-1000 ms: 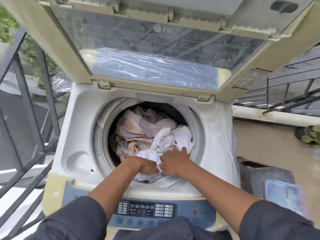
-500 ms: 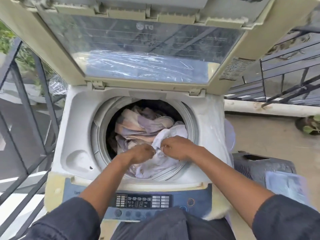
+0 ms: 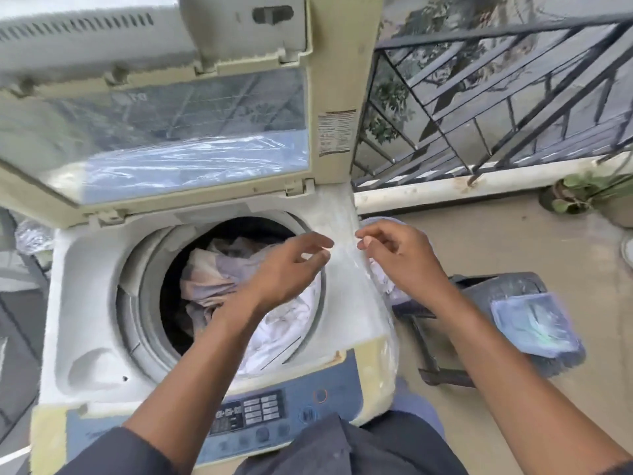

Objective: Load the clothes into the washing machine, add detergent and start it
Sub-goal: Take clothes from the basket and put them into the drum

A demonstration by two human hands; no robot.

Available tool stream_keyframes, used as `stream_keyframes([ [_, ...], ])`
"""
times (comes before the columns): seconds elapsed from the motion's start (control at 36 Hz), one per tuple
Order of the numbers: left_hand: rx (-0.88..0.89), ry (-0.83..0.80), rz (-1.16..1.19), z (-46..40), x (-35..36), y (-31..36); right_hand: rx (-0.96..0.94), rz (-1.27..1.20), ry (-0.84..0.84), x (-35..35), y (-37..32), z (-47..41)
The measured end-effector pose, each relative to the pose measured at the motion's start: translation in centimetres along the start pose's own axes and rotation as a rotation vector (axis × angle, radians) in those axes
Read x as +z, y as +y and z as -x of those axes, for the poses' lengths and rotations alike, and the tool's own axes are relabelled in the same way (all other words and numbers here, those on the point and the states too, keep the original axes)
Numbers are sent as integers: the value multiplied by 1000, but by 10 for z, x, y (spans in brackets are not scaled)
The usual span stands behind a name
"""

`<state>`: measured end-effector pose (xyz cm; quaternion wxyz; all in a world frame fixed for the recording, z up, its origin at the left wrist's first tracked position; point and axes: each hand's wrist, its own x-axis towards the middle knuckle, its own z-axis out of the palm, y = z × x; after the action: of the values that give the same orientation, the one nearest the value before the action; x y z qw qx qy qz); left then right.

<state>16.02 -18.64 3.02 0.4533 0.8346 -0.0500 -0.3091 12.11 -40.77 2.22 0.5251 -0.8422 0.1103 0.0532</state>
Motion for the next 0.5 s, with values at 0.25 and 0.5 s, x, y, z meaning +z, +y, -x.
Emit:
stream_keyframes([
  [0.25,35,30,-164,-78,77,75,244,131,129,-88,91,-35],
  [0.5,-83,-34,-681,-189,155,105,428,233,-22,-112,204,-98],
])
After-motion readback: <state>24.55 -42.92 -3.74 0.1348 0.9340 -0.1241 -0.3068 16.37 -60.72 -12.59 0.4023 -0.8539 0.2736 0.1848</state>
